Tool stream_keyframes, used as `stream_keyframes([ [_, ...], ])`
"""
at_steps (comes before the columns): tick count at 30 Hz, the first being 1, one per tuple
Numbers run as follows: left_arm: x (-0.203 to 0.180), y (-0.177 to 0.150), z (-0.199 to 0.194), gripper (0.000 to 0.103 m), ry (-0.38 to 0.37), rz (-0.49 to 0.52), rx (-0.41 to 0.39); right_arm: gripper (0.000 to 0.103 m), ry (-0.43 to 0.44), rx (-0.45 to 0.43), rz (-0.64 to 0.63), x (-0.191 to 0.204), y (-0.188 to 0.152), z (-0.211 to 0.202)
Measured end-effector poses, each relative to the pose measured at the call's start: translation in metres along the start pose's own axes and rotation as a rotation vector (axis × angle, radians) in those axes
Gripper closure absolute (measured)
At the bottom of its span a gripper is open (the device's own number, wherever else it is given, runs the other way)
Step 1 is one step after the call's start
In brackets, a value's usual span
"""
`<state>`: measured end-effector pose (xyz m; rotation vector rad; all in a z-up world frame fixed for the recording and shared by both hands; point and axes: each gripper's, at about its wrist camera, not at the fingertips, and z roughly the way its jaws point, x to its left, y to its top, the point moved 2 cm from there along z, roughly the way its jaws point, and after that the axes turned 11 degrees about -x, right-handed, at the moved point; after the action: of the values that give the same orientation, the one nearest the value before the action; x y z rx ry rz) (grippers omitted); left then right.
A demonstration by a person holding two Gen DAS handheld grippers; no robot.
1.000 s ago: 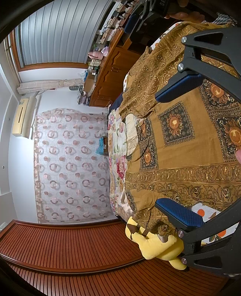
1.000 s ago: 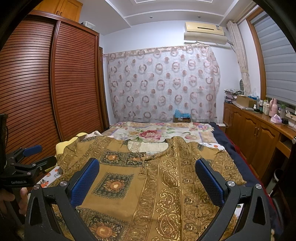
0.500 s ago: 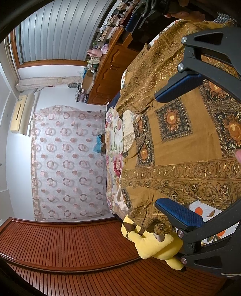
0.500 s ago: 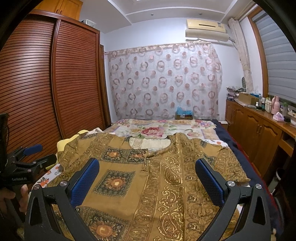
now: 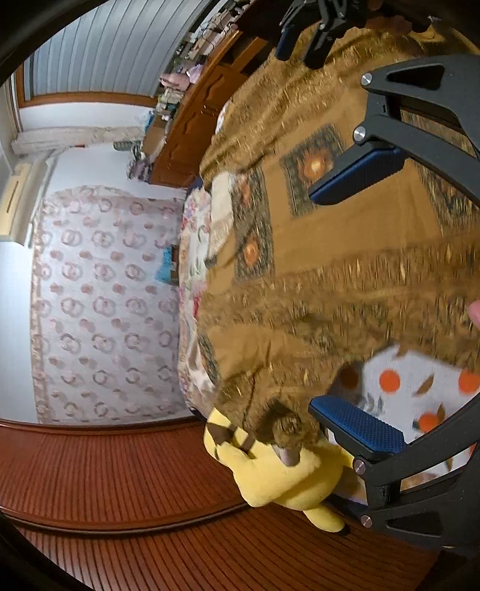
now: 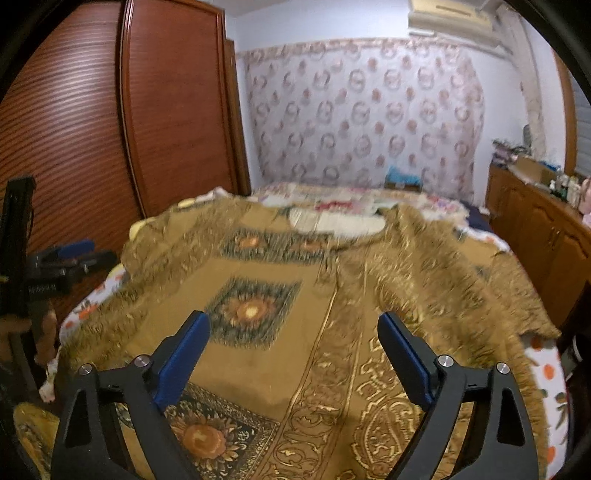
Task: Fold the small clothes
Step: 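Grasp the shirt sleeve with the left gripper and fold it across the body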
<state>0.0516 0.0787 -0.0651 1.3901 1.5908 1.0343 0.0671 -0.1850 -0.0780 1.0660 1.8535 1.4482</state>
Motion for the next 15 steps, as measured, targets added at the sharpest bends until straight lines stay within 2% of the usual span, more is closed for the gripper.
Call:
stream_keyframes([
  [5, 0.033, -0.005, 0.016, 0.000, 0.009, -0.024, 0.049, 0.010, 0.002, 0.056, -0.009, -0.004, -0.001, 0.017],
  [11, 0.073, -0.007, 0.029, 0.000, 0.029, -0.038, 0.086, 0.010, -0.020, 0.077, -0.061, 0.005, -0.001, 0.032],
  [15, 0.098, -0.010, 0.042, 0.017, 0.034, -0.107, 0.128, 0.010, -0.022, 0.082, -0.068, 0.009, -0.002, 0.035],
])
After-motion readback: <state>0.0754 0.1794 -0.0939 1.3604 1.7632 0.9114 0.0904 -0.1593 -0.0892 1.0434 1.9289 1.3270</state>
